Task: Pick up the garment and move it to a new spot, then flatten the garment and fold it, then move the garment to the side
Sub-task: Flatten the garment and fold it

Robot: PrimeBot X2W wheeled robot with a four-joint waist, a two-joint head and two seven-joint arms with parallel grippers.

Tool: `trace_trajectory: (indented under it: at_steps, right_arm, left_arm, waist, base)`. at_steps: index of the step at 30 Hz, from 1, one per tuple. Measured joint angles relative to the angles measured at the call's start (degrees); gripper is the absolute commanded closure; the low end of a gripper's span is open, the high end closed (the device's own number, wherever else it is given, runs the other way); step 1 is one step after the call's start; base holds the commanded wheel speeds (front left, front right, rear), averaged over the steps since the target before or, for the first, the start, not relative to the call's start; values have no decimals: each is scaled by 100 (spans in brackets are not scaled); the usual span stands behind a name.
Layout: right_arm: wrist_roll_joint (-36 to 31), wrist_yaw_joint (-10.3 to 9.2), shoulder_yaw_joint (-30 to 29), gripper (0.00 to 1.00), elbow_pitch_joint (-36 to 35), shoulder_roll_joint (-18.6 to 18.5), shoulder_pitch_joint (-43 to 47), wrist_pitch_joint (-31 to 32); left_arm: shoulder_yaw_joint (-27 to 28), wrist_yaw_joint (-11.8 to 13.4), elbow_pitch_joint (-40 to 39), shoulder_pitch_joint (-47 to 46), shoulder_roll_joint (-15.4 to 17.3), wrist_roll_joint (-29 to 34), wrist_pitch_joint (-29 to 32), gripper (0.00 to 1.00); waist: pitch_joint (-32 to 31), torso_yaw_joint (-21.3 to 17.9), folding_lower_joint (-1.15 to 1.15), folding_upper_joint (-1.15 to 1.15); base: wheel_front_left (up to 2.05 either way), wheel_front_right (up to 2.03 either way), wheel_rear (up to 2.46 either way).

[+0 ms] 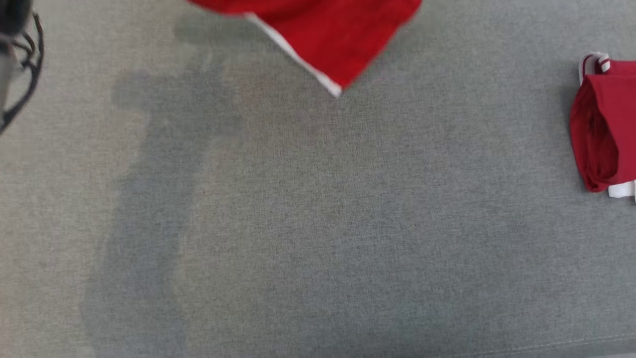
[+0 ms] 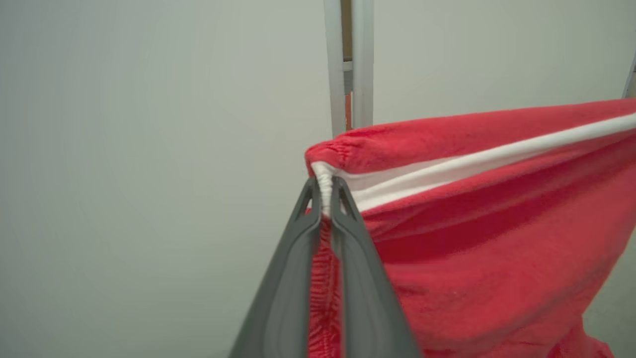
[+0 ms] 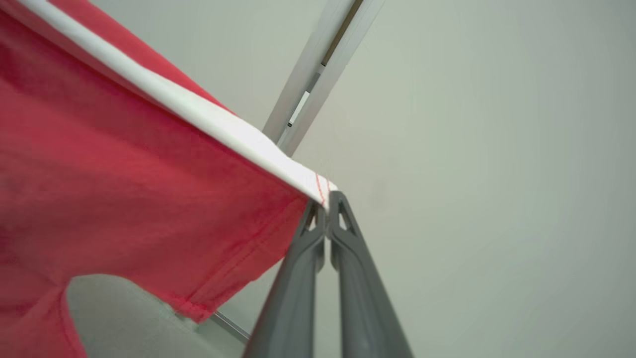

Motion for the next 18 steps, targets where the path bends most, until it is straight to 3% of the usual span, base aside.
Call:
trace_trajectory:
  at_steps: [8, 14, 18]
  right_arm:
    - [-616, 3, 88, 100, 2180, 823, -1614, -1292]
    - [-759, 4, 147, 100, 3217, 1249, -1736, -1959]
    - [-728, 1, 378, 100, 3686, 1406, -1371, -2162]
  left_arm:
    - [115, -145, 1984, -1640, -581, 358, -1140, 100]
    - [349, -372, 2822, -1838, -934, 153, -1723, 100]
    - [353, -517, 3039, -1493, -1115, 143, -1815, 100]
  waist:
    - [908, -147, 1, 0]
    - [1285, -262, 0, 0]
    - [1388, -273, 0, 0]
  base:
    - [0, 0, 0]
    - [0, 0, 0]
    - [0, 0, 0]
